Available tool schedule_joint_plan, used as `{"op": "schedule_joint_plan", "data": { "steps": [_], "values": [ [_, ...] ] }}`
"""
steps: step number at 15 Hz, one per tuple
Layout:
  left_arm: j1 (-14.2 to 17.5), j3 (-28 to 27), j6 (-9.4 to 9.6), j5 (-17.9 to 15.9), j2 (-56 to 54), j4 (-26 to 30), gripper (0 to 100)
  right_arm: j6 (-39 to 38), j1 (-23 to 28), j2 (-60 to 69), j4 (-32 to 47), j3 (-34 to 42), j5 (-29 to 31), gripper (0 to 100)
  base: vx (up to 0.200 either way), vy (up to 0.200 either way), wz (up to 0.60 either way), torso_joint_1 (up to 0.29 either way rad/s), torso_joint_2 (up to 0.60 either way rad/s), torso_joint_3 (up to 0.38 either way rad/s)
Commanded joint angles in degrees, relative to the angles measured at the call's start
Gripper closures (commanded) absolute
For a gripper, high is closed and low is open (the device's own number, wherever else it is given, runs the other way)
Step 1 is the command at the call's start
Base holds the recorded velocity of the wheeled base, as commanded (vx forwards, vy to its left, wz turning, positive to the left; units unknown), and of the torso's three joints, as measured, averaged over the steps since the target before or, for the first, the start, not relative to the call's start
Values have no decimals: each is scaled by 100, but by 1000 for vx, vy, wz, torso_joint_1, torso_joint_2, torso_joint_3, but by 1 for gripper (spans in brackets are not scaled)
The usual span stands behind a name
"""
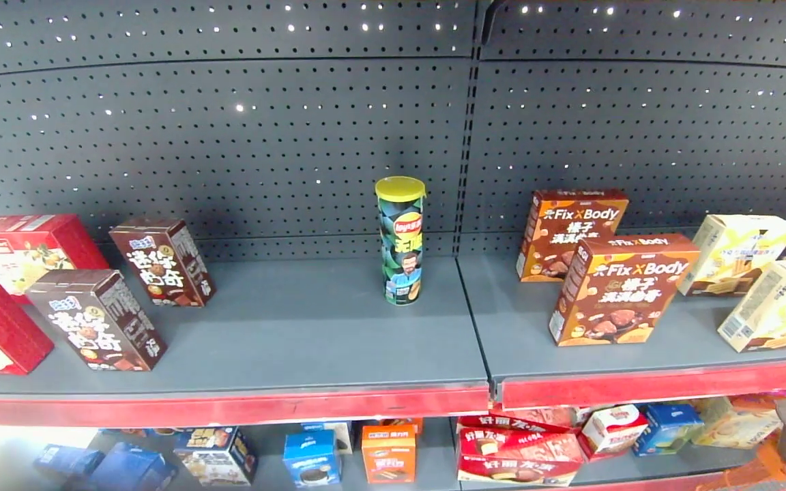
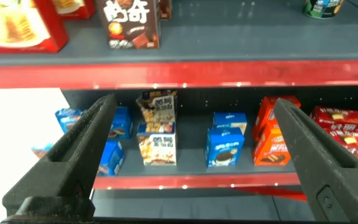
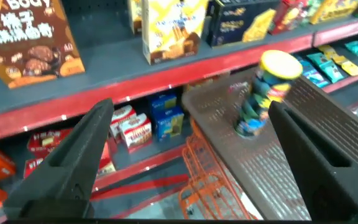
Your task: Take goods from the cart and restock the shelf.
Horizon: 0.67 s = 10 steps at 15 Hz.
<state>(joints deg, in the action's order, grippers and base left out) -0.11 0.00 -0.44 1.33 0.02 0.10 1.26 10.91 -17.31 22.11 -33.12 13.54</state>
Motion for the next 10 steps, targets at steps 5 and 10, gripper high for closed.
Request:
{"op": "schedule_joint_plan", "data": {
  "steps": [5, 10],
  "values": [
    [2, 0, 0, -1, -2, -1, 0, 15, -1, 0, -84, 7, -1, 0, 0, 0, 0, 0, 0, 0],
    [2, 0, -9, -1, -2, -1, 0, 15, -1, 0, -84, 16, 8, 0, 0, 0, -120, 0, 0, 0]
  ]
}}
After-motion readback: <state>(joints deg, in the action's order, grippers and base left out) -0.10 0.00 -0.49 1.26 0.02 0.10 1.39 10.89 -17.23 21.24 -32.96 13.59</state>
